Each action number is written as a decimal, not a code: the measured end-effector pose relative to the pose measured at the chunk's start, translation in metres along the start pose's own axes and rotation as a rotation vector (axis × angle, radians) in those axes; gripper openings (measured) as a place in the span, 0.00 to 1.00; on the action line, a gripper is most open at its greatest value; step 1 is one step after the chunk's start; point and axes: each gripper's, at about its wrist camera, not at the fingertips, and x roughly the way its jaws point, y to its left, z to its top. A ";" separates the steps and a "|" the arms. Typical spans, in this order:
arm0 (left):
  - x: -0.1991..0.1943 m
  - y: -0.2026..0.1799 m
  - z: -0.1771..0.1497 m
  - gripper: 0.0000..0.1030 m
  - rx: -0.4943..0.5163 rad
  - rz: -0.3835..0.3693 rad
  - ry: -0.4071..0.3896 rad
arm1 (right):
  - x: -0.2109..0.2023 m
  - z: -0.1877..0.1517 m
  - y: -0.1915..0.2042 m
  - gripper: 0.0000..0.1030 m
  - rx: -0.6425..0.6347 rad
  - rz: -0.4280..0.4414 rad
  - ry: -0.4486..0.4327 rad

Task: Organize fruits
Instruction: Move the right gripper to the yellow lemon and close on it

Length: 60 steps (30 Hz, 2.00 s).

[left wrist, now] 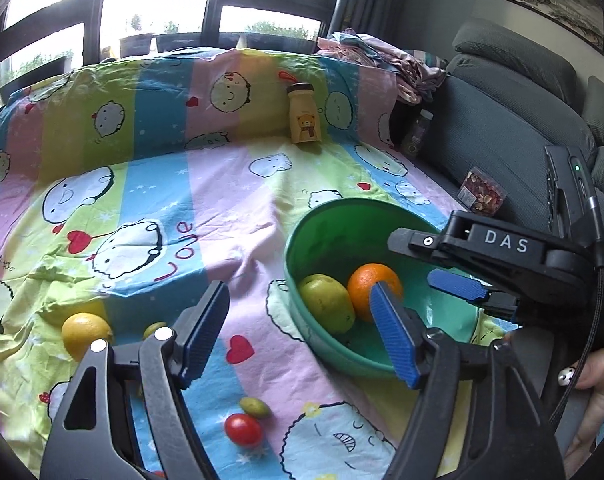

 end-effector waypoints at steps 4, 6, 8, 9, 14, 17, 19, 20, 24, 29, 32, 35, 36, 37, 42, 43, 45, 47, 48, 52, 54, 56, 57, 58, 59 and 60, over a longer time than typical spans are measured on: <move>-0.021 0.026 -0.008 0.76 -0.062 0.066 -0.018 | -0.003 -0.002 0.007 0.71 -0.019 -0.011 -0.016; -0.031 0.039 -0.014 0.78 -0.091 0.105 -0.028 | -0.003 -0.004 0.013 0.72 -0.035 -0.019 -0.019; -0.042 0.054 -0.020 0.81 -0.128 0.132 -0.040 | -0.003 -0.006 0.019 0.72 -0.054 -0.035 -0.024; -0.048 0.062 -0.024 0.81 -0.149 0.145 -0.043 | -0.003 -0.007 0.023 0.72 -0.065 -0.044 -0.028; -0.070 0.099 -0.040 0.85 -0.250 0.230 -0.063 | -0.003 -0.016 0.043 0.79 -0.132 -0.061 -0.040; -0.078 0.118 -0.050 0.85 -0.299 0.272 -0.065 | -0.002 -0.023 0.057 0.79 -0.183 -0.059 -0.038; -0.078 0.130 -0.054 0.85 -0.330 0.285 -0.058 | 0.000 -0.028 0.067 0.79 -0.216 -0.057 -0.034; -0.078 0.137 -0.056 0.85 -0.348 0.291 -0.054 | 0.002 -0.031 0.071 0.79 -0.231 -0.053 -0.030; -0.077 0.156 -0.064 0.85 -0.421 0.318 -0.039 | 0.008 -0.041 0.087 0.79 -0.287 -0.037 -0.007; -0.069 0.167 -0.069 0.85 -0.459 0.323 -0.011 | 0.015 -0.053 0.106 0.79 -0.348 0.008 0.029; -0.063 0.168 -0.070 0.85 -0.462 0.325 0.004 | 0.021 -0.062 0.117 0.79 -0.375 0.041 0.050; -0.056 0.172 -0.071 0.85 -0.470 0.313 0.022 | 0.029 -0.072 0.128 0.79 -0.404 0.066 0.071; -0.055 0.175 -0.072 0.85 -0.485 0.306 0.028 | 0.034 -0.075 0.131 0.79 -0.414 0.069 0.090; -0.054 0.177 -0.073 0.85 -0.500 0.299 0.031 | 0.038 -0.077 0.132 0.79 -0.421 0.068 0.110; -0.049 0.184 -0.074 0.85 -0.544 0.295 0.047 | 0.056 -0.087 0.138 0.79 -0.429 0.074 0.174; -0.049 0.185 -0.075 0.85 -0.545 0.298 0.052 | 0.059 -0.089 0.139 0.79 -0.430 0.082 0.188; -0.048 0.185 -0.075 0.84 -0.545 0.293 0.049 | 0.065 -0.091 0.141 0.79 -0.423 0.109 0.218; -0.045 0.187 -0.074 0.84 -0.554 0.272 0.046 | 0.072 -0.093 0.145 0.79 -0.410 0.147 0.244; -0.043 0.188 -0.074 0.84 -0.560 0.258 0.048 | 0.075 -0.094 0.148 0.79 -0.407 0.170 0.254; -0.031 0.187 -0.073 0.81 -0.571 0.239 0.068 | 0.095 -0.099 0.163 0.79 -0.423 0.242 0.315; -0.026 0.186 -0.071 0.79 -0.563 0.239 0.069 | 0.108 -0.103 0.169 0.79 -0.427 0.263 0.349; -0.020 0.187 -0.069 0.77 -0.560 0.240 0.072 | 0.122 -0.107 0.176 0.76 -0.433 0.269 0.393; -0.017 0.188 -0.068 0.77 -0.565 0.228 0.072 | 0.128 -0.109 0.178 0.75 -0.434 0.266 0.411; -0.013 0.190 -0.068 0.77 -0.572 0.214 0.078 | 0.134 -0.110 0.181 0.74 -0.437 0.261 0.427; -0.009 0.192 -0.067 0.76 -0.580 0.200 0.088 | 0.140 -0.110 0.184 0.74 -0.443 0.255 0.439; -0.005 0.193 -0.066 0.75 -0.582 0.194 0.095 | 0.145 -0.111 0.187 0.73 -0.447 0.252 0.450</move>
